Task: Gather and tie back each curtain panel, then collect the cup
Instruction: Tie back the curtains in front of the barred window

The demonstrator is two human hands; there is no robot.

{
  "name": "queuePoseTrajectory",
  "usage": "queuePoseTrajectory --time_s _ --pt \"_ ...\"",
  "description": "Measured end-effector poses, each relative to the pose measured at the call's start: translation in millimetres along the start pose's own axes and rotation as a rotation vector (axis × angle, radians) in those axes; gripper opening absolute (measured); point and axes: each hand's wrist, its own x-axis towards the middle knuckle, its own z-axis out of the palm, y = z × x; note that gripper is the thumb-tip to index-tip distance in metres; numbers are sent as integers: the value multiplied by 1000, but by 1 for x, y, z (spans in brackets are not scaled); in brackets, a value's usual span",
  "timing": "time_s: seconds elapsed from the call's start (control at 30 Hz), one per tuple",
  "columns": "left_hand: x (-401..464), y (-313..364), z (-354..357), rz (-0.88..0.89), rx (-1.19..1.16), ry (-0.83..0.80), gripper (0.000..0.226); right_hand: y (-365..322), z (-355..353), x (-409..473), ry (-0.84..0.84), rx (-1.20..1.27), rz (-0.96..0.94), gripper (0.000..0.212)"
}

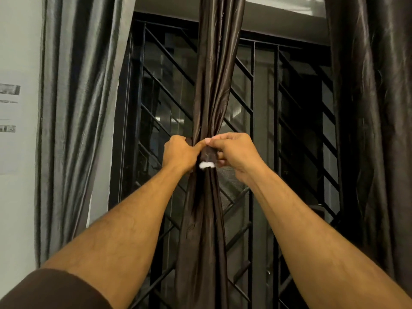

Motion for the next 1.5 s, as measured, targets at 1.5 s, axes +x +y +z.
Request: queuePoseTrajectory --time_s 1.5 --pt "-21 15 -14 -139 -302 -292 35 36 13 -40 65 -442 -19 13"
